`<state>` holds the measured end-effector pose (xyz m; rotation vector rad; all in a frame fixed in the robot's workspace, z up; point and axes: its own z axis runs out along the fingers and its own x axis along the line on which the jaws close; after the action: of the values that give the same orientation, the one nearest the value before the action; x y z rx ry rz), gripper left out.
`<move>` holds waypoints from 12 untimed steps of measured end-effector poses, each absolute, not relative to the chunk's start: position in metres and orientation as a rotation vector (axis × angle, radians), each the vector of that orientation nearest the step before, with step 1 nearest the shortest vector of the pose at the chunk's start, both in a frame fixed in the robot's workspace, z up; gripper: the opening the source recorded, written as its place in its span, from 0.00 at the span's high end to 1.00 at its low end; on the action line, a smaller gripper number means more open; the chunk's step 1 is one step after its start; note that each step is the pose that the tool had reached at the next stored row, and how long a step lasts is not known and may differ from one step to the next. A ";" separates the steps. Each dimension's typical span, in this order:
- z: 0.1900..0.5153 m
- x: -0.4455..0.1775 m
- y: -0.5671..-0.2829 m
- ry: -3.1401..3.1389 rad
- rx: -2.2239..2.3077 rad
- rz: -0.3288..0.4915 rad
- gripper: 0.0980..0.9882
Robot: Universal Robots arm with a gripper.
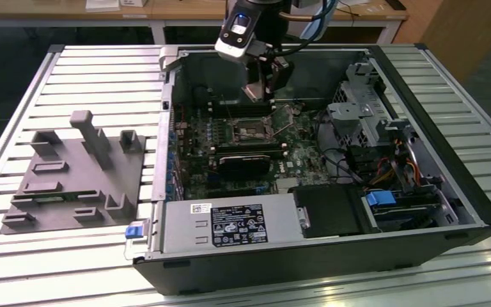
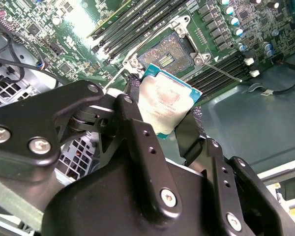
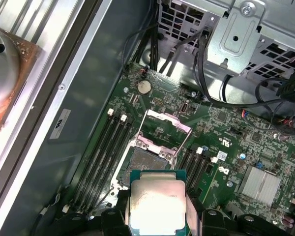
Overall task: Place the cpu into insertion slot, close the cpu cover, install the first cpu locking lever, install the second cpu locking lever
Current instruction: 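Place the cpu into insertion slot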
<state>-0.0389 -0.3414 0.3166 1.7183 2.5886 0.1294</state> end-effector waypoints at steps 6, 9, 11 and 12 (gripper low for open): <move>0.316 -0.039 -0.341 2.580 1.730 0.129 0.51; 0.316 -0.039 -0.341 2.576 1.737 0.129 0.51; 0.316 -0.039 -0.341 2.572 1.742 0.129 0.51; 0.315 -0.039 -0.341 2.569 1.746 0.129 0.51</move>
<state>-0.0389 -0.3414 0.3154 1.7465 2.5686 0.1291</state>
